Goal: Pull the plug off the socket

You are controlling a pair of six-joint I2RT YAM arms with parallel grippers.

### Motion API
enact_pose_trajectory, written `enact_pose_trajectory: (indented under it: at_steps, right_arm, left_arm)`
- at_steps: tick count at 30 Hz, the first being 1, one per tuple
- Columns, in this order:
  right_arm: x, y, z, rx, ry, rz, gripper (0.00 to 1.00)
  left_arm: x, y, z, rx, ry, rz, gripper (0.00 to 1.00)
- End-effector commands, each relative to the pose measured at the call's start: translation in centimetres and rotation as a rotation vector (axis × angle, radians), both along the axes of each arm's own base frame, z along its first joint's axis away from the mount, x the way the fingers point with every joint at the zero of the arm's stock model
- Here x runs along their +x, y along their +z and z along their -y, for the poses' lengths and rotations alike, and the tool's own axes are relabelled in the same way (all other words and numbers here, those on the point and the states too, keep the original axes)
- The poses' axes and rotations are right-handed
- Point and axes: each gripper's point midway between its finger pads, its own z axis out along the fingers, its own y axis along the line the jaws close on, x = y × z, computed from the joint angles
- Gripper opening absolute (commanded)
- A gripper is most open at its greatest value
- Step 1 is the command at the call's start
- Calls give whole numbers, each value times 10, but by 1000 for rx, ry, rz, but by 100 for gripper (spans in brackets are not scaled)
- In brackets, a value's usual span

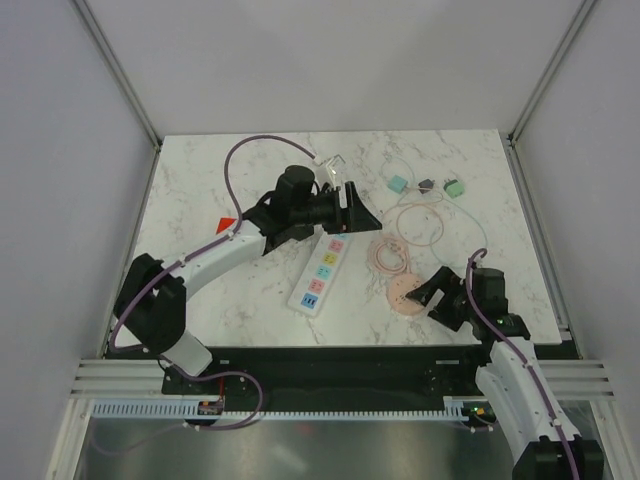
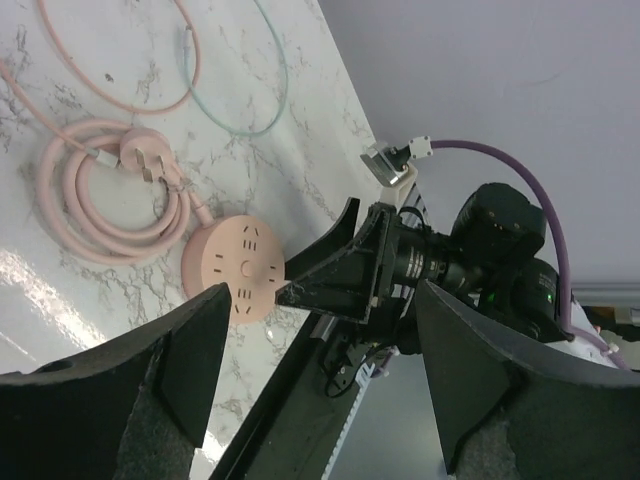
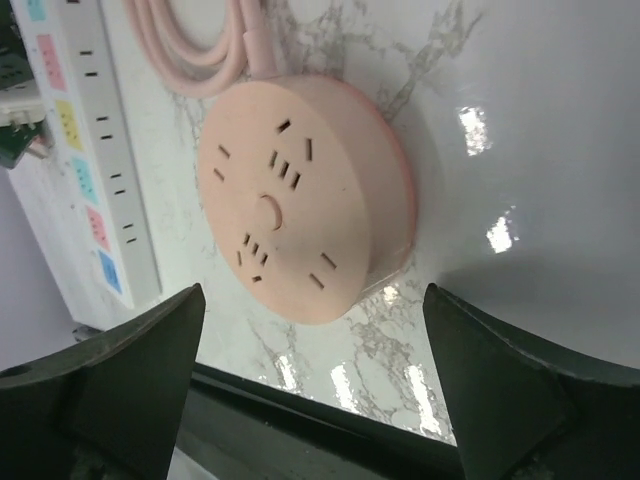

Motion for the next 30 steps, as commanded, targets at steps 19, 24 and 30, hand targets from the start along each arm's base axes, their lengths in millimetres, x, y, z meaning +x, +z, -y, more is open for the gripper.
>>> enact_pose_trajectory:
  at_steps: [19,24,30]
  right_arm:
    - [70,101,8,-78,-31,218,98]
    - [66,88,-4,6,-34,266,98]
    - [53,70,-10,109,-74,319,98]
  left_arm:
    - [-118,-36,-102,-99,47,52,87]
    - [-136,-54,-122,-119,86,54,89]
    - [-155,-65,-136,-227,111,49,91]
